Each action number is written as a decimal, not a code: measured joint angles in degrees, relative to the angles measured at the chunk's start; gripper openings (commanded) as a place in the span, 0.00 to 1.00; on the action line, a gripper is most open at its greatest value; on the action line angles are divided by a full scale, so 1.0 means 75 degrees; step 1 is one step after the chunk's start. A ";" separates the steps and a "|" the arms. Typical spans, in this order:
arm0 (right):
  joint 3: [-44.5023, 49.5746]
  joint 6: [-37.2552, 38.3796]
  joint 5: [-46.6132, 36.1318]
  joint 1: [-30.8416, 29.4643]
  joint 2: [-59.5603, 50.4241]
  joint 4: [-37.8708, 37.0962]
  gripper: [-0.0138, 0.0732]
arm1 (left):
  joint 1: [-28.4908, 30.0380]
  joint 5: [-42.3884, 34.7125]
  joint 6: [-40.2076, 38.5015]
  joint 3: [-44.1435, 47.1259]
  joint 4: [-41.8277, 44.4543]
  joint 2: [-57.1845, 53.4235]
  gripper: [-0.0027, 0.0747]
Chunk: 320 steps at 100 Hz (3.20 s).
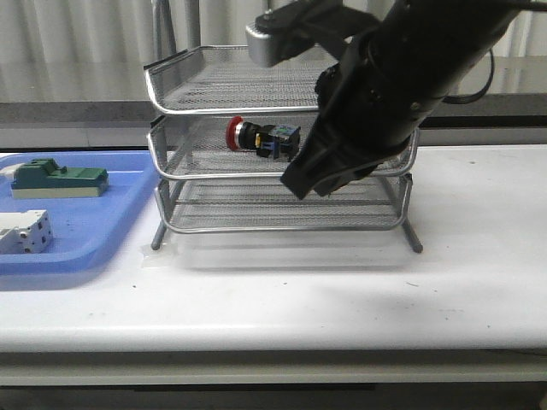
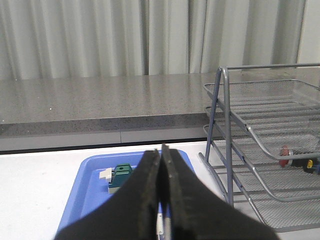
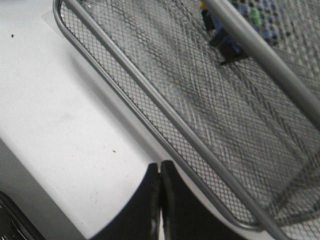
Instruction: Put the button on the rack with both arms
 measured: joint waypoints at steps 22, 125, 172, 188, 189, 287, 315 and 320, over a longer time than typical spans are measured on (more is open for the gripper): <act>0.0000 0.0014 0.0907 -0.0015 -0.0950 0.0127 0.08 | 0.0000 -0.0010 0.0000 0.0000 0.0000 0.0000 0.01; 0.3885 0.1265 0.1707 -0.2877 -0.7865 0.0176 0.08 | 0.0000 -0.0010 0.0000 0.0000 0.0000 0.0000 0.01; 0.4270 0.1364 0.2246 -0.2890 -1.0042 0.0189 0.08 | 0.0000 -0.0010 0.0000 0.0000 0.0000 0.0000 0.01; 0.4270 0.1364 0.2262 -0.2890 -1.0042 0.0189 0.08 | 0.0000 -0.0010 0.0000 0.0000 0.0000 0.0000 0.01; 0.4270 0.1364 0.2262 -0.2890 -1.0042 0.0189 0.08 | 0.0000 -0.0010 0.0000 0.0000 0.0000 0.0000 0.01; 0.6262 0.1364 0.0196 -0.4024 -1.1903 0.0412 0.08 | 0.0000 -0.0010 0.0000 0.0000 0.0000 0.0000 0.01; 0.7468 0.1376 -0.0660 -0.4456 -1.2394 0.0897 0.08 | 0.0000 -0.0010 0.0000 0.0000 0.0000 0.0000 0.01; 0.7628 0.1376 -0.0842 -0.4456 -1.2394 0.0902 0.08 | 0.0000 -0.0010 0.0000 0.0000 0.0000 0.0000 0.01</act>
